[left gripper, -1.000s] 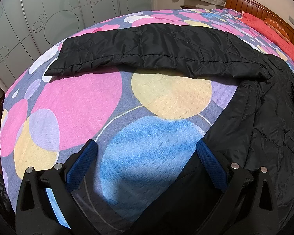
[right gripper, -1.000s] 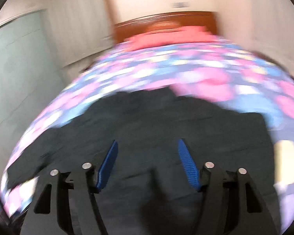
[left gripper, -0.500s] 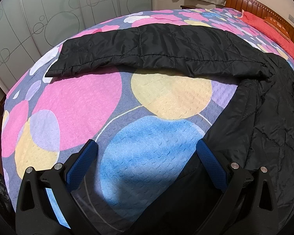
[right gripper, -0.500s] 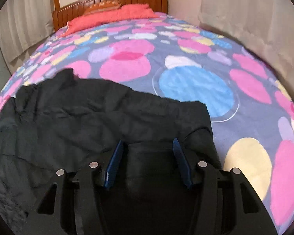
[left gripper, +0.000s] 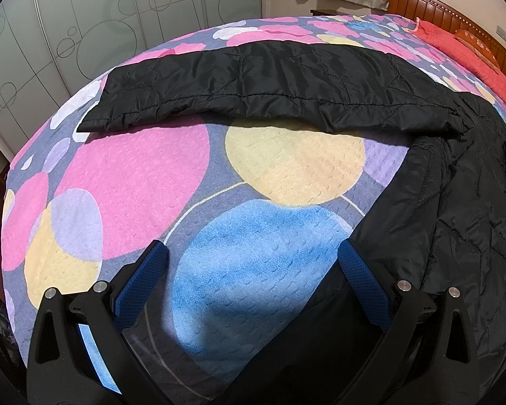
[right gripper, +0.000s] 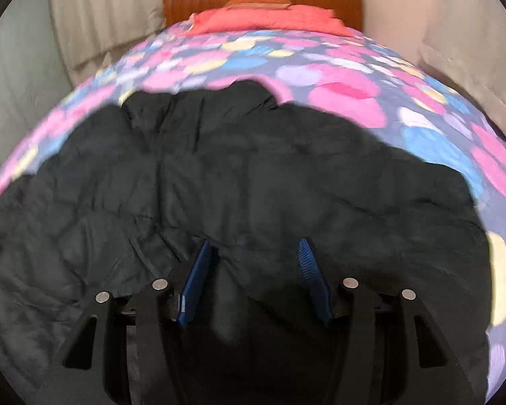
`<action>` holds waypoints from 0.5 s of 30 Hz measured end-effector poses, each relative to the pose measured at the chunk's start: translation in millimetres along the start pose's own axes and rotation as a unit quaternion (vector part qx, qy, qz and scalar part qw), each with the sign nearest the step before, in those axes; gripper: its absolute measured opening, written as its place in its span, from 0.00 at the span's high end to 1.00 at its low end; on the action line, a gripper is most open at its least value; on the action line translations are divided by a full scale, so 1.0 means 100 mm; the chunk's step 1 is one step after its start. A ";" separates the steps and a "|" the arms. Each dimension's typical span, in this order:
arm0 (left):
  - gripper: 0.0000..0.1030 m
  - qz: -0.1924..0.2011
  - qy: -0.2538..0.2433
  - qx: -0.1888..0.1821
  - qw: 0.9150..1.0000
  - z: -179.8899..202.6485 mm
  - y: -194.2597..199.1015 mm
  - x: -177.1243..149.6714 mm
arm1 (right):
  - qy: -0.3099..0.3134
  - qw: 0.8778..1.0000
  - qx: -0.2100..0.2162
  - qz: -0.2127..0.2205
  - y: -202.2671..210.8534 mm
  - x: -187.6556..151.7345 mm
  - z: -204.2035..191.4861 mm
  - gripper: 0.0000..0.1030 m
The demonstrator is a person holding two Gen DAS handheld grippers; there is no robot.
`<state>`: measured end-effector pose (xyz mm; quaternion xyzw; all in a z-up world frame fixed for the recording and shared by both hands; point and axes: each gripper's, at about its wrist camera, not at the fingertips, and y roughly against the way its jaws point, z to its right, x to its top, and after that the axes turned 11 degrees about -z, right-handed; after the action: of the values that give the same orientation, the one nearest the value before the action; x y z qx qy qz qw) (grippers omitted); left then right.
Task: Fold large clothes
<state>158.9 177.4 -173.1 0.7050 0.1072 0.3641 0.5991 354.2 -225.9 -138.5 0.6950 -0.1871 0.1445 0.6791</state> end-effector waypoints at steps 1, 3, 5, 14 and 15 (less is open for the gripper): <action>0.02 0.000 0.000 0.000 1.000 0.01 0.00 -0.01 | -0.008 1.000 -0.007 0.012 0.10 -0.03 0.08 0.47; 0.02 0.001 0.000 0.000 1.000 0.00 -0.01 0.00 | -0.029 0.998 -0.030 0.036 0.29 -0.12 0.30 0.47; 0.02 0.001 0.000 0.000 1.000 0.00 0.00 0.00 | -0.050 0.996 -0.059 0.045 0.37 -0.20 0.53 0.47; 0.02 0.001 -0.001 0.001 1.000 0.01 0.00 0.00 | -0.052 0.996 -0.063 0.020 0.09 -0.30 0.79 0.43; 0.02 0.001 -0.001 0.001 1.000 0.01 0.00 -0.01 | -0.055 0.996 -0.064 0.025 0.14 -0.32 0.79 0.42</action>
<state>159.0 176.7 -173.5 0.7061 0.1067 0.3638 0.5980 315.6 -302.4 -143.6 0.6523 -0.2502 0.1103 0.7069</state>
